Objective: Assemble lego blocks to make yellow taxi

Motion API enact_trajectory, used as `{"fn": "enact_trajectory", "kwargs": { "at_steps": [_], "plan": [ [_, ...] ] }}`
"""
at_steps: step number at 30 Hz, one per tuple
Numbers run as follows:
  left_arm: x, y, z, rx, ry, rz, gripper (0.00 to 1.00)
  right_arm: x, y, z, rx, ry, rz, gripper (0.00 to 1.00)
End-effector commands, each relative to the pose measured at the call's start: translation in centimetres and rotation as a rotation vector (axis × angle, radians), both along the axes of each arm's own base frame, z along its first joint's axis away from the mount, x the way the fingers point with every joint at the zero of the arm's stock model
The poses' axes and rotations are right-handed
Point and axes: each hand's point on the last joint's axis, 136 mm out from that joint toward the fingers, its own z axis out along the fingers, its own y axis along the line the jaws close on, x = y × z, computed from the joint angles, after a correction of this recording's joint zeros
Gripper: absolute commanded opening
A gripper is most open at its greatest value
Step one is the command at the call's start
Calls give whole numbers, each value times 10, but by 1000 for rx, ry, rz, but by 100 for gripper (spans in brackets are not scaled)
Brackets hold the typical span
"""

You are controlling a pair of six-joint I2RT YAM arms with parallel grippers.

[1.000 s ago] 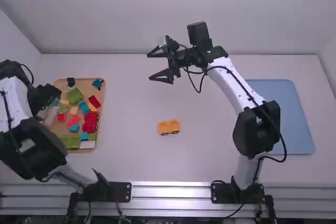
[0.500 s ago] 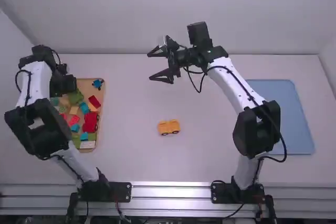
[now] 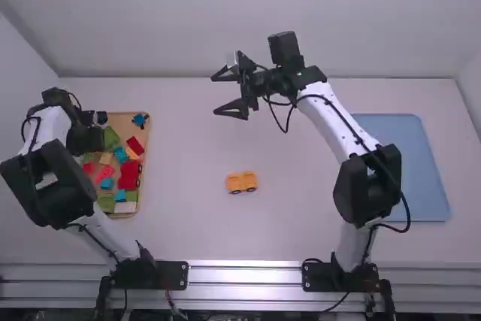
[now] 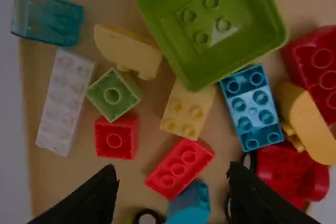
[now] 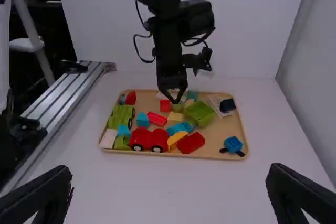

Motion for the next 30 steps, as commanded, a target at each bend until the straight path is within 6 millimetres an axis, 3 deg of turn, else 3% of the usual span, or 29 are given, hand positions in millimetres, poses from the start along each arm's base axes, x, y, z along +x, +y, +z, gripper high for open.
{"fn": "enact_trajectory", "kwargs": {
  "at_steps": [1, 8, 13, 16, 22, 26, 29, 30],
  "plan": [
    [-7, -5, -18, -60, 8, -4, 56, -5, -3, 26, 31, -63, 4, 99],
    [-6, -9, -35, -64, -18, -68, 60, -4, -2, 28, 38, -80, 5, 99],
    [0, -9, -36, -63, -47, -77, 60, -4, -2, 28, 38, -80, 5, 99],
    [5, -14, -36, -83, -71, -130, 65, -4, -2, 28, 38, -79, 5, 99],
    [10, -13, -36, -98, -103, -120, 65, -4, -2, 28, 38, -80, 5, 99],
    [12, -10, -42, -101, -107, -98, 70, -4, -2, 28, 38, -80, 4, 99],
    [11, -9, -53, -127, -84, -62, 68, -4, -2, 28, 38, -80, 5, 99],
    [10, -9, -58, -137, -68, -66, 64, -4, -2, 28, 38, -79, 4, 99]
  ]
}}
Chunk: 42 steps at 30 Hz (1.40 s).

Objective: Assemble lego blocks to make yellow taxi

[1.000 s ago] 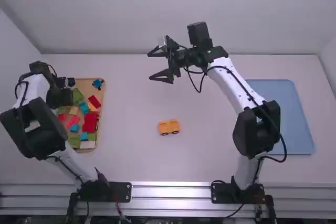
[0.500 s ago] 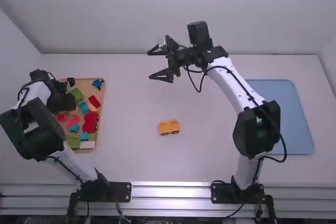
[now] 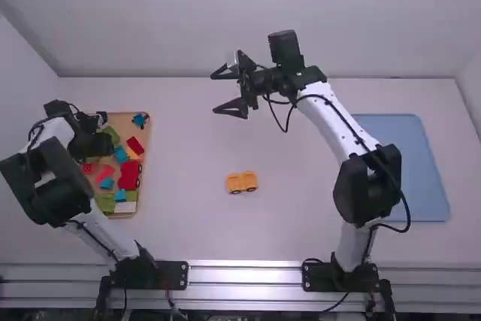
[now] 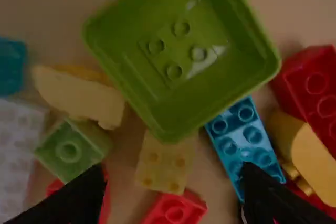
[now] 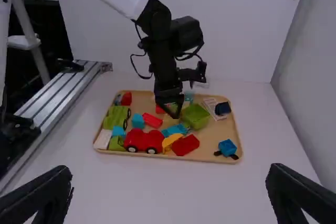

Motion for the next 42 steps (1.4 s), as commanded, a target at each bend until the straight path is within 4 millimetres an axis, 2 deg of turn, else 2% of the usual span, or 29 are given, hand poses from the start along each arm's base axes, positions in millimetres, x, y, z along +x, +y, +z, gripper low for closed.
{"fn": "enact_trajectory", "kwargs": {
  "at_steps": [1, 3, 8, 13, 20, 26, 29, 32, 35, 36, 37, 42],
  "plan": [
    [-6, -4, -22, -58, 55, 14, 64, -6, -3, 25, 29, -55, 6, 99],
    [-8, -2, -24, -45, 76, 21, 57, -6, -3, 25, 29, -55, 6, 99],
    [-8, 5, -24, -31, 67, 28, 58, -6, -3, 25, 29, -55, 5, 99],
    [-11, 7, -34, -10, 68, 33, 61, -6, -3, 25, 29, -56, 5, 99],
    [-9, 2, -42, -7, 56, 23, 56, -4, -3, 27, 36, -74, 5, 99],
    [-10, 2, -41, -13, 56, 31, 40, -4, -3, 28, 37, -75, 6, 99],
    [-8, -3, -41, -36, 46, 25, 36, -5, -3, 27, 37, -74, 6, 99],
    [-12, -3, -42, -41, 64, 80, 32, -5, -3, 27, 36, -73, 6, 99],
    [-25, 5, -44, -28, 116, 272, 33, -5, -3, 27, 36, -73, 6, 99],
    [-25, 5, -44, -28, 116, 272, 33, -5, -3, 27, 36, -73, 6, 99],
    [-25, 4, -44, -41, 117, 310, 29, -4, -3, 27, 36, -72, 5, 99],
    [-20, -9, -44, -118, 99, 355, 25, -5, -3, 27, 36, -71, 5, 99]
  ]
}}
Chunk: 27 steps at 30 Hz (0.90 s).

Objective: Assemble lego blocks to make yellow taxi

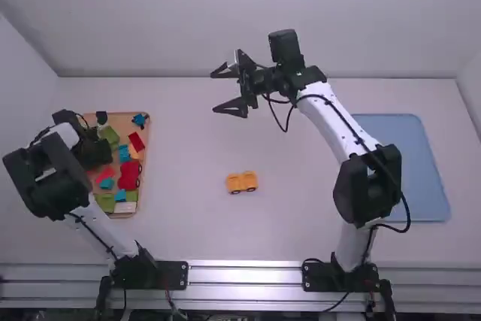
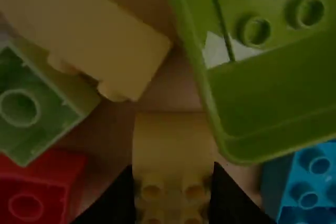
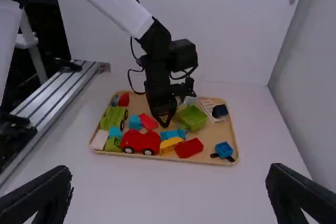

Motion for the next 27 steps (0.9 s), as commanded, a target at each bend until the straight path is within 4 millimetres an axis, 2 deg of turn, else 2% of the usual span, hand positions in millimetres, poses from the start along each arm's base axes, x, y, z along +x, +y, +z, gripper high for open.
{"fn": "enact_trajectory", "kwargs": {
  "at_steps": [1, 5, 7, 8, 10, 12, 13, 16, 17, 19, 20, 21, 24, 27],
  "plan": [
    [-2, -11, -4, -47, 13, 72, 25, -6, -3, 25, 28, -50, 5, 99],
    [-13, 3, -3, 27, 73, 195, 23, -6, -4, 25, 27, -44, 4, 99],
    [-18, 5, 2, 34, 104, 261, 18, -6, -4, 26, 27, -44, 3, 99],
    [-18, 6, 10, 23, 114, 297, 7, -6, -4, 26, 28, -46, 4, 99],
    [-17, 6, 18, 15, 119, 327, 2, -6, -4, 26, 29, -48, 4, 99],
    [-17, 9, 37, 18, 124, 393, 2, -6, -4, 26, 29, -48, 4, 99],
    [-17, 9, 39, 19, 124, 400, 2, -6, -4, 26, 29, -48, 4, 99],
    [-14, -3, 65, 24, 83, 468, 2, -6, -4, 25, 26, -41, 4, 99],
    [-14, -3, 65, 24, 83, 468, 2, -6, -4, 25, 26, -41, 4, 99],
    [-13, -25, 79, 53, 33, 508, 2, -7, -4, 24, 22, -32, 4, 99],
    [-14, -26, 80, 57, 30, 511, 2, -7, -4, 24, 21, -30, 3, 99],
    [-16, -38, 85, 90, 12, 520, 2, -7, -5, 23, 20, -26, 3, 99],
    [-26, -81, 95, 130, -34, 574, 2, -4, -9, 23, 17, -20, -8, 99],
    [-31, -129, 100, 69, -84, 634, 2, -3, -10, 23, 17, -19, -11, 99]
  ]
}}
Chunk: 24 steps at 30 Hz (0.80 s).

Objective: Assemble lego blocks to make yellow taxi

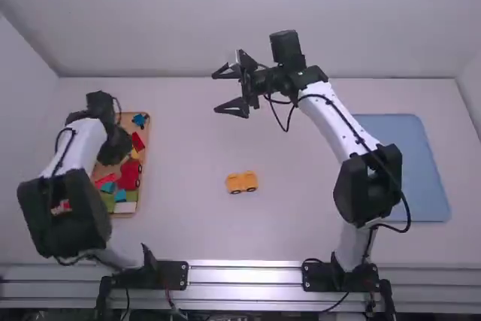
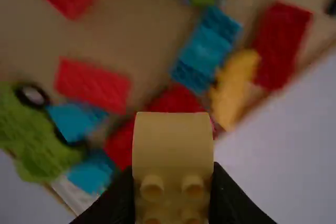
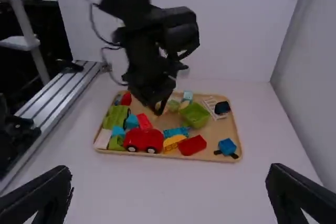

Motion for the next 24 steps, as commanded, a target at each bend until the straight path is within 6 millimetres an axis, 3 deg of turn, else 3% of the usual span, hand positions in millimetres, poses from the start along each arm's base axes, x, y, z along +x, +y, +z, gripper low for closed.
{"fn": "enact_trajectory", "kwargs": {
  "at_steps": [1, 2, 4, 5, 7, 12, 15, 20, 24],
  "plan": [
    [-11, -36, 3, -43, -69, 192, 2, -4, -7, 24, 25, -41, -3, 99],
    [-12, -44, 3, -61, -83, 214, 2, -4, -8, 25, 26, -39, -3, 99],
    [-16, -84, 0, -174, -124, 306, 2, 0, -13, 25, 28, -36, -13, 99],
    [-17, -90, -1, -195, -125, 320, 2, 1, -14, 25, 27, -36, -16, 99],
    [-25, -124, -12, -286, -92, 349, 2, 1, -15, 24, 23, -26, -17, 99],
    [-18, -162, -26, -390, -89, 288, 2, 4, -21, 22, 17, -12, -33, 99],
    [-15, -175, -42, -415, -75, 407, 2, 2, -20, 20, 12, 1, -29, 99],
    [-5, -204, -61, -430, -42, 399, 2, 7, -26, 20, 10, 6, -45, 99],
    [-11, -221, -78, -404, 37, 535, 2, 7, -26, 20, 11, 4, -45, 99]
  ]
}}
